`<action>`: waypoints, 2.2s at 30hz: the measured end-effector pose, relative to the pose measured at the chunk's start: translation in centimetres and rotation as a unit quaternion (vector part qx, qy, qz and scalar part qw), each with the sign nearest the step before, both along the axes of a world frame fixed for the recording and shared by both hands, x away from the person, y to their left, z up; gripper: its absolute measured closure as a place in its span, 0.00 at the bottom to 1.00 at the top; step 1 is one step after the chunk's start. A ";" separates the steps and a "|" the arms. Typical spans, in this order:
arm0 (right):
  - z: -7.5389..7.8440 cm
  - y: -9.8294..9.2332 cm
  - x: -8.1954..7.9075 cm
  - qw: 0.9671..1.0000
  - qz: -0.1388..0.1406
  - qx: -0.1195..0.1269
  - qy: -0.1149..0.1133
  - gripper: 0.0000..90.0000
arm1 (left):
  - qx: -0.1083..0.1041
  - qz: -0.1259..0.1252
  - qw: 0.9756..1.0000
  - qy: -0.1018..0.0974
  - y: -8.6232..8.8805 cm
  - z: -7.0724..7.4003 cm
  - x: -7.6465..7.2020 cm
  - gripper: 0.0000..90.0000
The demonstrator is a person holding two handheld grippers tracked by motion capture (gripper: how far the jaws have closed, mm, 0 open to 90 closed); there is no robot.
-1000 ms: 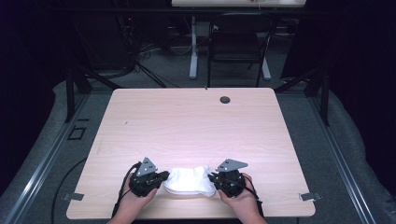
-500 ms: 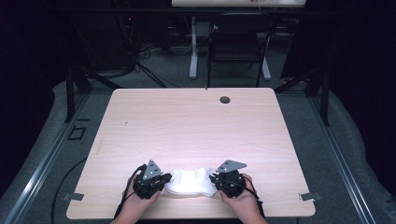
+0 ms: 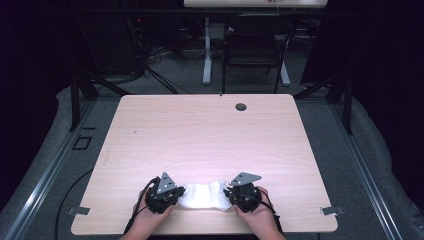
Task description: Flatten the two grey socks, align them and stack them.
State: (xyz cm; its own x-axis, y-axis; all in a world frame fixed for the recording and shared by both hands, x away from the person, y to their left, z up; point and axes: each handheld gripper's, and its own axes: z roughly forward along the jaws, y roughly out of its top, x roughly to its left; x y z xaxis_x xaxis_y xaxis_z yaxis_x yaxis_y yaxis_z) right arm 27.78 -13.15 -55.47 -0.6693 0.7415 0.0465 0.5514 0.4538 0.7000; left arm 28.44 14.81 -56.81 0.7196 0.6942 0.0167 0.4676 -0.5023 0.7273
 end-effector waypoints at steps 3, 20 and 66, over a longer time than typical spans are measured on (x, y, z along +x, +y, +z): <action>-0.1 0.1 0.0 1.000 -0.001 -0.003 0.003 0.95 | 0.001 0.001 1.000 0.004 0.0 -0.1 0.1 0.94; 0.0 -0.2 0.0 1.000 -0.012 -0.002 -0.017 0.80 | -0.019 0.010 1.000 -0.018 0.6 0.9 -0.2 0.78; -1.8 0.9 1.1 1.000 0.021 -0.009 0.000 0.69 | -0.015 -0.020 1.000 0.014 -0.8 -1.2 0.3 0.69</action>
State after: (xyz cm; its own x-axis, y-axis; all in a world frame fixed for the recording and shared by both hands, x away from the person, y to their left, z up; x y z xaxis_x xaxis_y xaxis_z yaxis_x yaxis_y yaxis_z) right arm 28.86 -12.24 -57.23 -0.6999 0.7135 0.0332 0.5313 0.4891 0.6917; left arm 28.77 14.05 -57.98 0.7464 0.6650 -0.0243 0.4680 -0.4986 0.7297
